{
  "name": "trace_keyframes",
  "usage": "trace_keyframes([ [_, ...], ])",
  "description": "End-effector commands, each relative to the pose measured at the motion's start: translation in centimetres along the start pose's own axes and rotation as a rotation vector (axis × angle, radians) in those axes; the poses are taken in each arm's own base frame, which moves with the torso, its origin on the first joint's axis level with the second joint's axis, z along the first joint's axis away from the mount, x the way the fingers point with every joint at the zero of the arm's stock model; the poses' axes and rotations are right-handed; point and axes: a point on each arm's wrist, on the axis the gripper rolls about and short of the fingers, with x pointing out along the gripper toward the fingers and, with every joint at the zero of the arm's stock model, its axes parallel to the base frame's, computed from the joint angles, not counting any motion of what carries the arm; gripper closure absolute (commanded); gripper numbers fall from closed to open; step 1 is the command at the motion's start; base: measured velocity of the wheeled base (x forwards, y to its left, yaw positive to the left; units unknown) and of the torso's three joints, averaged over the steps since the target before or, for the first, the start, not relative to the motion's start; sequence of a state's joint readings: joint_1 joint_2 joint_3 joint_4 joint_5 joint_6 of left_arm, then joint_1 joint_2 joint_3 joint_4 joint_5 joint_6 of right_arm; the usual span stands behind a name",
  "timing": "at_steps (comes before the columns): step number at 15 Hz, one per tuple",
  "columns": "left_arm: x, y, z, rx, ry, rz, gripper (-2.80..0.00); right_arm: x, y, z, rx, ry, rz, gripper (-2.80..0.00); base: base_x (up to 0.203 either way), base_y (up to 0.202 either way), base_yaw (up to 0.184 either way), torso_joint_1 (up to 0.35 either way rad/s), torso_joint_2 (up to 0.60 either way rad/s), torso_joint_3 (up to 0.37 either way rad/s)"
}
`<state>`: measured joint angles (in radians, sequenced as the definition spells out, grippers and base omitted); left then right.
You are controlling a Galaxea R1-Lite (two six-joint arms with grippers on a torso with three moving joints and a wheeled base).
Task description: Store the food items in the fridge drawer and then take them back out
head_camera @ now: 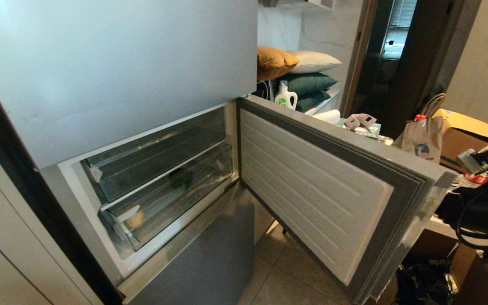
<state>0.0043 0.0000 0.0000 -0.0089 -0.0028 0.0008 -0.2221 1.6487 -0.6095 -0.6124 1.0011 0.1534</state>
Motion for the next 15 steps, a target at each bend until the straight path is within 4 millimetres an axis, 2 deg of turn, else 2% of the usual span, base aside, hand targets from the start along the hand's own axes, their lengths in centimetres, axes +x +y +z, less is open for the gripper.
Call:
trace_keyframes([
  [1,0.0,0.0,-0.1,0.0,0.002,0.0,0.0,0.8,1.9,0.0,-0.038,0.014,0.057,0.0,0.0,0.0,0.0,0.0,0.0,0.0],
  [5,0.0,0.0,-0.1,0.001,0.004,0.0,0.0,4.4,5.1,-1.0,-0.076,0.087,0.106,0.0,0.0,0.0,0.0,0.0,0.0,0.0],
  [9,0.0,0.0,-0.1,-0.001,0.004,0.0,0.0,7.3,7.1,-1.3,-0.118,0.125,0.15,0.0,0.0,0.0,0.0,0.0,0.0,0.0],
  [12,0.0,0.0,-0.1,-0.001,0.004,0.0,0.0,11.4,8.4,-1.0,-0.159,0.138,0.139,0.0,0.0,0.0,0.0,0.0,0.0,0.0],
  [15,0.0,0.0,-0.1,-0.001,0.004,0.0,0.0,14.6,9.8,-1.5,-0.187,0.16,0.153,0.0,0.0,0.0,0.0,0.0,0.0,0.0],
])
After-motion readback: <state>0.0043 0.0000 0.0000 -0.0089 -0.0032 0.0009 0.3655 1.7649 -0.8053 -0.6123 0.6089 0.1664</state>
